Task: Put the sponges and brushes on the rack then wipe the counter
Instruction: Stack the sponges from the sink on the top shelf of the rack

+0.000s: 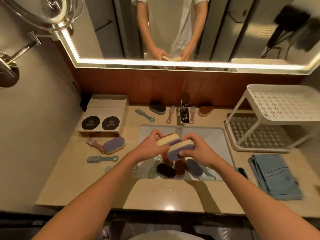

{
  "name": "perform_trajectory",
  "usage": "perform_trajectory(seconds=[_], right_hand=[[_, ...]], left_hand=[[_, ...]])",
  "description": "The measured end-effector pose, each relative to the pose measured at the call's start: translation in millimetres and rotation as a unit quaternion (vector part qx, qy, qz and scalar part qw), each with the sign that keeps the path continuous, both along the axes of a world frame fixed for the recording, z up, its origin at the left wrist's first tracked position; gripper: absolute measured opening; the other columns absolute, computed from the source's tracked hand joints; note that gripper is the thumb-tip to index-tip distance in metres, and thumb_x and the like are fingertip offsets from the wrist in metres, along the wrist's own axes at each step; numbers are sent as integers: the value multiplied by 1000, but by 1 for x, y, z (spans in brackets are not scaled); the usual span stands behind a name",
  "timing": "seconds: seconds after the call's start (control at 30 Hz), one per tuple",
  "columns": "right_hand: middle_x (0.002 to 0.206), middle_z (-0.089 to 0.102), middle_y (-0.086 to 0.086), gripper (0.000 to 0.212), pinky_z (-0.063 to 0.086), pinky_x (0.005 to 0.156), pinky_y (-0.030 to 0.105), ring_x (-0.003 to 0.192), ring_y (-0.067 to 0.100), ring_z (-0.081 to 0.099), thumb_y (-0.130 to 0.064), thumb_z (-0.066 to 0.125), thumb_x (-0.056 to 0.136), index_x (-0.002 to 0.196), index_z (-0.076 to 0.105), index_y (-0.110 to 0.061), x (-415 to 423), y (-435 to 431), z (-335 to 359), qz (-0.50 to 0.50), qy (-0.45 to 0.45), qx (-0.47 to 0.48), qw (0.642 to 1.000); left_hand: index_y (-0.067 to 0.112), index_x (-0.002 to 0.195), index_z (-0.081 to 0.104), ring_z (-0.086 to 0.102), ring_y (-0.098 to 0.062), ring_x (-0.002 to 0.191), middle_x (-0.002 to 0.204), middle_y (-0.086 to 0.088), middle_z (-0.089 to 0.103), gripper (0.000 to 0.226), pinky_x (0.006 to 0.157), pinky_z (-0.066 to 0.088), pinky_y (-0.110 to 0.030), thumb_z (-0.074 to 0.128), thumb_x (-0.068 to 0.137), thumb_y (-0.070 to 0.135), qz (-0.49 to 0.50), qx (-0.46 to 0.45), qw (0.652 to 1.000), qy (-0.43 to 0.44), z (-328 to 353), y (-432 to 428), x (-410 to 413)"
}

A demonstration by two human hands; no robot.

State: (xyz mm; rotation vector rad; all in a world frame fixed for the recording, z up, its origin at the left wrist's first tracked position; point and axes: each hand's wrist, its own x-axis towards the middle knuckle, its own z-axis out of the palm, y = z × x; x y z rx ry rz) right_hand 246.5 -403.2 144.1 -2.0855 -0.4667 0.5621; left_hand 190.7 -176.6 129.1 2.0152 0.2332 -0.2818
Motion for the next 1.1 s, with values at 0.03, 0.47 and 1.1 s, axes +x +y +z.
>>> perform_trajectory(seconds=[0.03,0.47,1.1], right_hand=[[101,66,2,40,60,75,35,91,16,68,-14,84,78,106,57,-23,5,-12,4,-14,4,3,1000],[115,44,-2,43,42,98,29,112,16,47,-28,87,76,106,57,-36,111,-155,87,-113,-192,-29,974],[125,37,1,45,42,97,24,110,18,52,-19,81,83,118,57,-33,231,-273,83,-226,-148,26,962]], left_hand=[[30,108,44,60,-14,83,112,-4,62,39,64,49,-26,73,83,34,-13,5,1000,-3,5,-10,10],[29,127,61,50,-14,109,105,14,57,35,92,43,-36,65,95,42,-55,175,951,-247,92,-142,145],[13,138,54,38,-12,108,123,-7,42,41,98,36,-25,60,98,19,-56,170,960,-214,98,-298,305]])
